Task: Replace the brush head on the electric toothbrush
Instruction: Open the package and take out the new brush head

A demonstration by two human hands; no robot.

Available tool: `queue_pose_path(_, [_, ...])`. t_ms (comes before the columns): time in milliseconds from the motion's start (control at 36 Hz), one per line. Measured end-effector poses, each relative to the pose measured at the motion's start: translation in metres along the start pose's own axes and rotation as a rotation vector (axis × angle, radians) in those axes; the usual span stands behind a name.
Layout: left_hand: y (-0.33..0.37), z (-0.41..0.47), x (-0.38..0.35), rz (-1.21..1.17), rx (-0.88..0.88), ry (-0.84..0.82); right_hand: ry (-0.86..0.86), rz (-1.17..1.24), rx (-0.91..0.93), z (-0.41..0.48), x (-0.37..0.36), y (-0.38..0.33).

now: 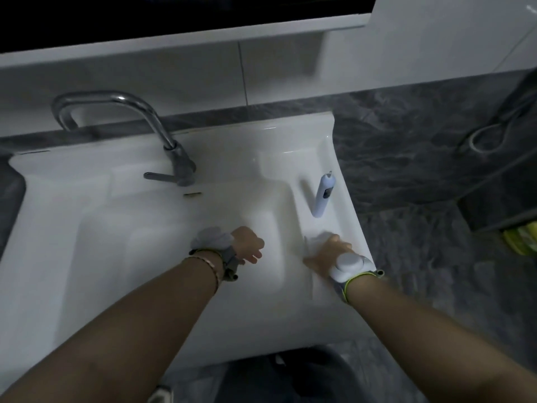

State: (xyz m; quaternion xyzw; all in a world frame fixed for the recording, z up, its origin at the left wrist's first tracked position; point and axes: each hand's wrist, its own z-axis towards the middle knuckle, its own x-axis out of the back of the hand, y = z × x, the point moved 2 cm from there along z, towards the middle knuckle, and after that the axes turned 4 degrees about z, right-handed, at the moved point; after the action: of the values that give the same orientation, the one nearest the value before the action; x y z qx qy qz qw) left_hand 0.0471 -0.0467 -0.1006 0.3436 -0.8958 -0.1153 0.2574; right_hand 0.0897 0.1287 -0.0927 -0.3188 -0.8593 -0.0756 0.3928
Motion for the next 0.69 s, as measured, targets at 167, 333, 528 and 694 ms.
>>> queue_pose_path(167, [0.000,-0.015,0.002,-0.721,0.027,-0.250,-0.321,0.581,0.189,-0.007,0.007,-0.055])
queue_pose_path(333, [0.010,-0.020,0.011,-1.139,-0.132,-0.312,-0.231,0.373,0.462,-0.024,0.017,-0.094])
queue_pose_path(528, [0.000,-0.038,0.037,-0.691,-0.207,0.255,0.185,0.335,0.765,-0.033,0.038,-0.102])
queue_pose_path(694, [-0.019,-0.021,0.061,-0.424,-0.069,0.581,-0.107,0.481,0.708,-0.036,0.041,-0.105])
